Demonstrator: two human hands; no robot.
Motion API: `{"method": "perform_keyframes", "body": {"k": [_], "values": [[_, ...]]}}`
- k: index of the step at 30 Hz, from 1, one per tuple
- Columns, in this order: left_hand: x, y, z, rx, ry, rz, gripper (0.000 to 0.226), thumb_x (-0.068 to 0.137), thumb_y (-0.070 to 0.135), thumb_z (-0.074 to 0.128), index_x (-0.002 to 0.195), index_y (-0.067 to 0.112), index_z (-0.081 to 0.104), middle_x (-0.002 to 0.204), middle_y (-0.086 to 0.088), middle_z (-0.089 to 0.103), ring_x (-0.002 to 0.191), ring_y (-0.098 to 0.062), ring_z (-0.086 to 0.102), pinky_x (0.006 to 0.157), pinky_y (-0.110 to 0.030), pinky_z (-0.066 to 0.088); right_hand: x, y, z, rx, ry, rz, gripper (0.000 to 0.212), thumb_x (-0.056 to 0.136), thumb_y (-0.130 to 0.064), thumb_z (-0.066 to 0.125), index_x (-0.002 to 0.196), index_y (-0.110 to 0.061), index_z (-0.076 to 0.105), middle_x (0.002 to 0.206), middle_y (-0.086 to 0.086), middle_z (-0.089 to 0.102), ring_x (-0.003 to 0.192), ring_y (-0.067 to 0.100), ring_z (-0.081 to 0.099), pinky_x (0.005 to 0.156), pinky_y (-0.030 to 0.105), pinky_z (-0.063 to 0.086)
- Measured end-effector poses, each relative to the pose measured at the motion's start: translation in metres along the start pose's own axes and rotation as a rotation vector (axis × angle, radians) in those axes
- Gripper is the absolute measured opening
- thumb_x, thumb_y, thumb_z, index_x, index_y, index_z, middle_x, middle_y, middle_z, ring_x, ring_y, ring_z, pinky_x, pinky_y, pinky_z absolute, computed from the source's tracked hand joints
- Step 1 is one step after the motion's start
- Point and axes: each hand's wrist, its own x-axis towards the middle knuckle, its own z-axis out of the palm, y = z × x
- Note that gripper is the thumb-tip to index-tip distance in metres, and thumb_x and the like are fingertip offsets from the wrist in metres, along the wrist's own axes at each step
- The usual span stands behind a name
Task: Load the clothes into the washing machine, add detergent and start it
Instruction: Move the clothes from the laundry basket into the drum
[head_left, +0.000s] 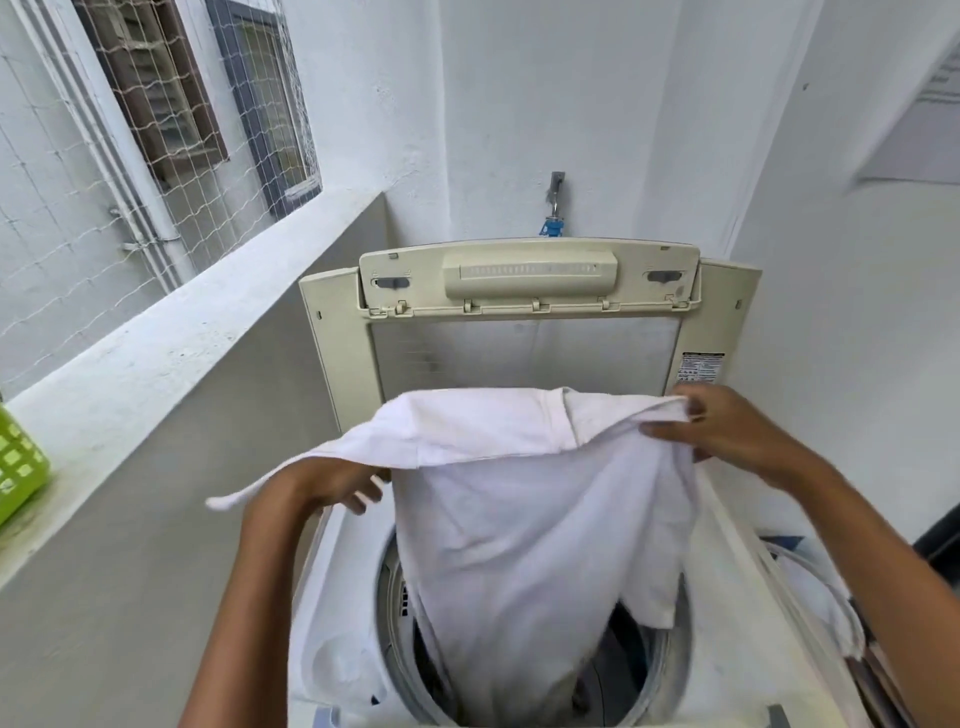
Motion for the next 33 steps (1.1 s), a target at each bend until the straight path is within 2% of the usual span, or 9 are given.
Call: {"method": "perform_keyframes", "body": {"k": [2,8,10,14,16,20,23,27,33], "values": [[0.007,-0.007,-0.001,0.106,-0.022,-0.127,0.062,0.072,0.063,0.047,0.112,0.016,0.059,0.105,-0.001,0.062,0.092,-0.020,0.062,0.081,-0.028,0.042,-0.009,-0.008,-0.014,0.027,0.022,-0.019,0.031,0.080,-0.019,0.073,0.095,0.005,0.060,0.091,0.027,0.065,0.070,0.019,0.062,0.054,0.029,0.054],[0.014,-0.004,0.014,-0.128,0.187,0.279,0.053,0.090,0.067,0.025,0.136,0.043,0.033,0.146,0.019,0.031,0.135,-0.005,0.031,0.114,-0.031,0.021,-0.023,-0.044,-0.011,0.179,0.128,-0.107,0.010,0.085,-0.016,0.067,0.089,-0.008,0.063,0.080,0.007,0.068,0.066,0.011,0.065,0.052,0.023,0.055],[0.025,0.001,0.024,-0.227,0.145,0.343,0.064,0.084,0.070,0.025,0.141,0.041,0.025,0.148,0.014,0.030,0.135,-0.007,0.033,0.111,-0.034,0.028,-0.020,-0.053,-0.005,0.252,0.155,-0.125,0.008,0.086,-0.014,0.065,0.089,-0.008,0.062,0.078,0.001,0.068,0.068,0.012,0.066,0.058,0.028,0.057],[0.049,0.025,0.063,-0.431,-0.009,0.505,0.049,0.093,0.016,0.057,0.137,0.020,0.038,0.121,0.000,0.059,0.102,-0.010,0.060,0.078,-0.014,0.049,-0.006,-0.075,0.018,0.317,0.115,-0.176,0.012,0.089,-0.010,0.060,0.101,-0.007,0.059,0.096,0.008,0.067,0.081,0.011,0.066,0.069,0.025,0.058],[0.067,0.032,0.085,-0.383,-0.069,0.538,0.056,0.083,0.014,0.072,0.132,0.021,0.046,0.114,-0.003,0.063,0.095,-0.013,0.063,0.077,-0.018,0.052,0.001,-0.083,0.030,0.298,0.087,-0.203,0.006,0.091,-0.010,0.058,0.097,-0.008,0.057,0.104,0.016,0.065,0.091,0.018,0.065,0.074,0.025,0.058],[0.094,0.043,0.102,-0.059,0.064,0.563,0.045,0.080,0.030,0.075,0.121,0.026,0.055,0.111,0.002,0.061,0.100,-0.019,0.058,0.082,-0.029,0.048,0.015,-0.079,0.041,0.230,0.170,-0.235,0.021,0.091,-0.014,0.058,0.104,0.003,0.054,0.111,0.020,0.062,0.101,0.031,0.063,0.089,0.046,0.054],[0.104,0.042,0.102,0.320,0.309,0.467,0.034,0.088,0.032,0.063,0.122,0.029,0.055,0.105,0.003,0.061,0.100,-0.025,0.059,0.079,-0.034,0.046,0.022,-0.067,0.042,0.284,0.304,-0.225,0.022,0.089,-0.014,0.061,0.100,0.003,0.055,0.110,0.022,0.062,0.091,0.021,0.061,0.086,0.042,0.051],[0.114,0.030,0.111,0.182,0.746,0.480,0.027,0.090,0.013,0.055,0.115,0.023,0.061,0.105,-0.009,0.064,0.094,-0.036,0.061,0.073,-0.042,0.051,0.025,-0.039,0.051,0.258,0.418,-0.208,0.016,0.087,-0.011,0.063,0.102,-0.007,0.062,0.103,0.012,0.066,0.093,0.018,0.062,0.083,0.031,0.048],[0.141,-0.017,0.126,0.203,0.527,0.469,0.044,0.084,-0.001,0.046,0.121,0.023,0.054,0.113,-0.010,0.062,0.099,-0.035,0.059,0.077,-0.040,0.049,0.024,0.034,0.098,-0.084,0.398,-0.136,0.026,0.089,-0.003,0.057,0.115,-0.003,0.057,0.120,0.008,0.053,0.111,0.024,0.054,0.088,0.025,0.041]]}}
